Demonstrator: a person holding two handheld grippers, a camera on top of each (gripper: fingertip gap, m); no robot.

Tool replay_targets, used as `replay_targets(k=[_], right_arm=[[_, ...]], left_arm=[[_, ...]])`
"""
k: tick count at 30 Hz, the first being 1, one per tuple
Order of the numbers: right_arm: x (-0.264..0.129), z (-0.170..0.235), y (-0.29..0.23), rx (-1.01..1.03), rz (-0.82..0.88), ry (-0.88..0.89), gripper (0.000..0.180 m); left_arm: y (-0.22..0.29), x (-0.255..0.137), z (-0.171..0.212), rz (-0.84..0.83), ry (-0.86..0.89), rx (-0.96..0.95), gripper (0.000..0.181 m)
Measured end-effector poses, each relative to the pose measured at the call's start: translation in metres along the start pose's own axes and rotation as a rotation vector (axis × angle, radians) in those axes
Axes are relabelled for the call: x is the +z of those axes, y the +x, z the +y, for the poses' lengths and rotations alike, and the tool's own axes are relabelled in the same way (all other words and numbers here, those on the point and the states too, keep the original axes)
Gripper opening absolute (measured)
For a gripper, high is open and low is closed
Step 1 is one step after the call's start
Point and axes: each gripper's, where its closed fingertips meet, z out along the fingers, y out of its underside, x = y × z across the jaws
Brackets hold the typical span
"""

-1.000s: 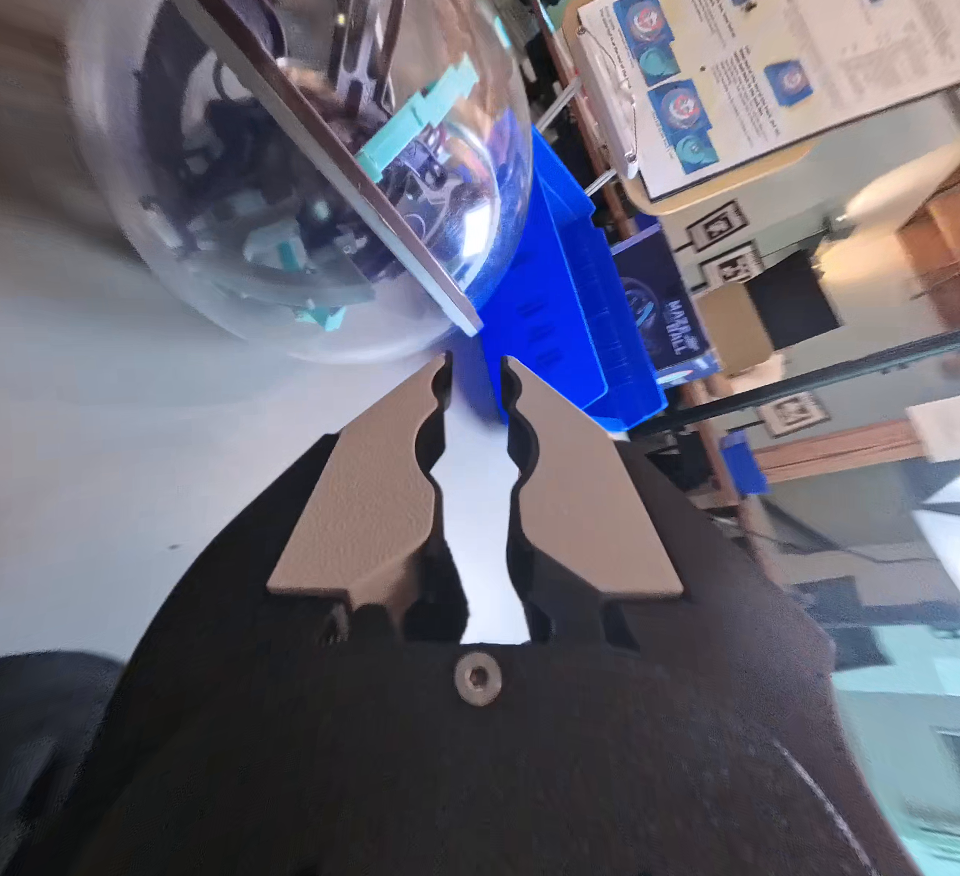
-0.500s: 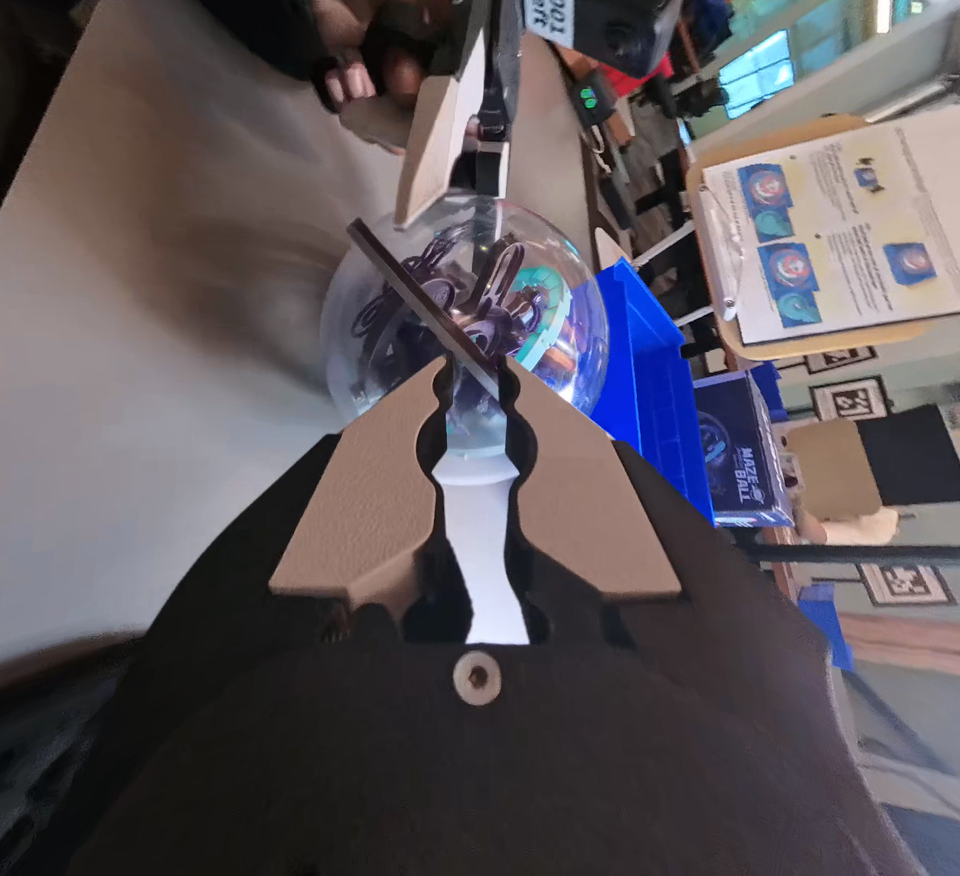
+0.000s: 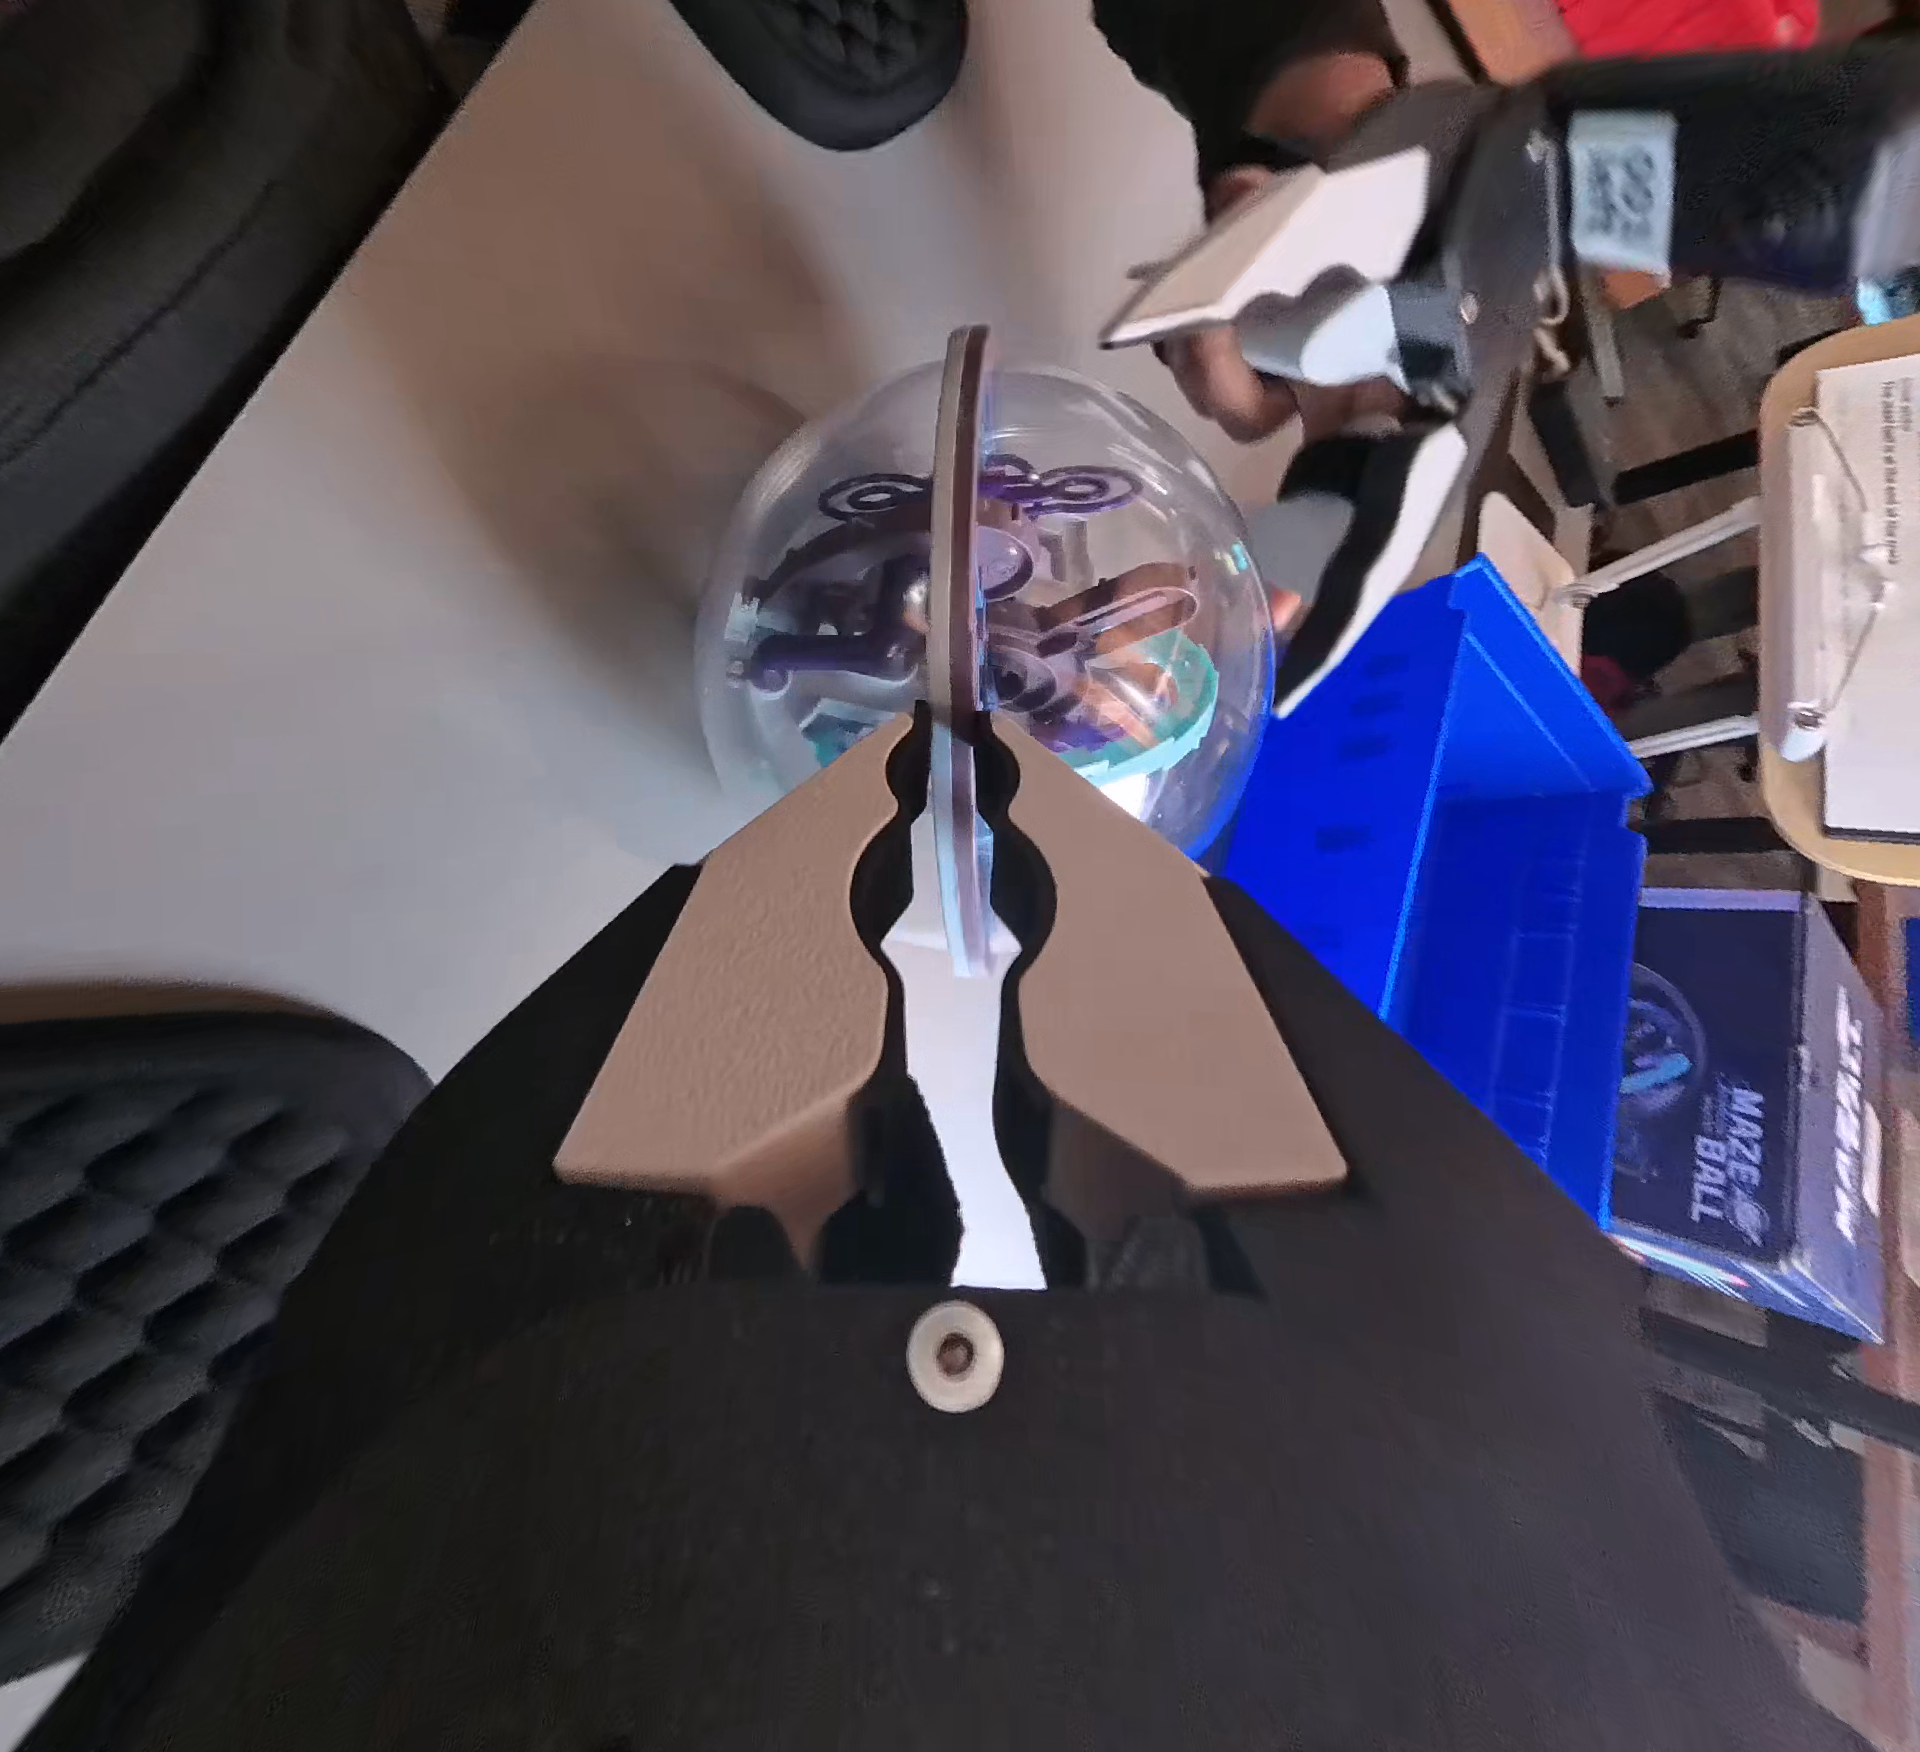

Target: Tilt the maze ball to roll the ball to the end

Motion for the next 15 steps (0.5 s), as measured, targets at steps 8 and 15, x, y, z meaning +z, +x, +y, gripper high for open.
replay_targets(k=[8,15], right_arm=[[0.001,0.003,0.009,0.045,-0.108,0.014,0.007],[0.003,0.026,0.066,0.295,0.148,0.086,0.01]], left_arm=[[0.007,0.028,0.002,0.374,-0.104,-0.07,0.135],[-0.006,0.026,0.013,0.236,-0.008,-0.208,0.143]])
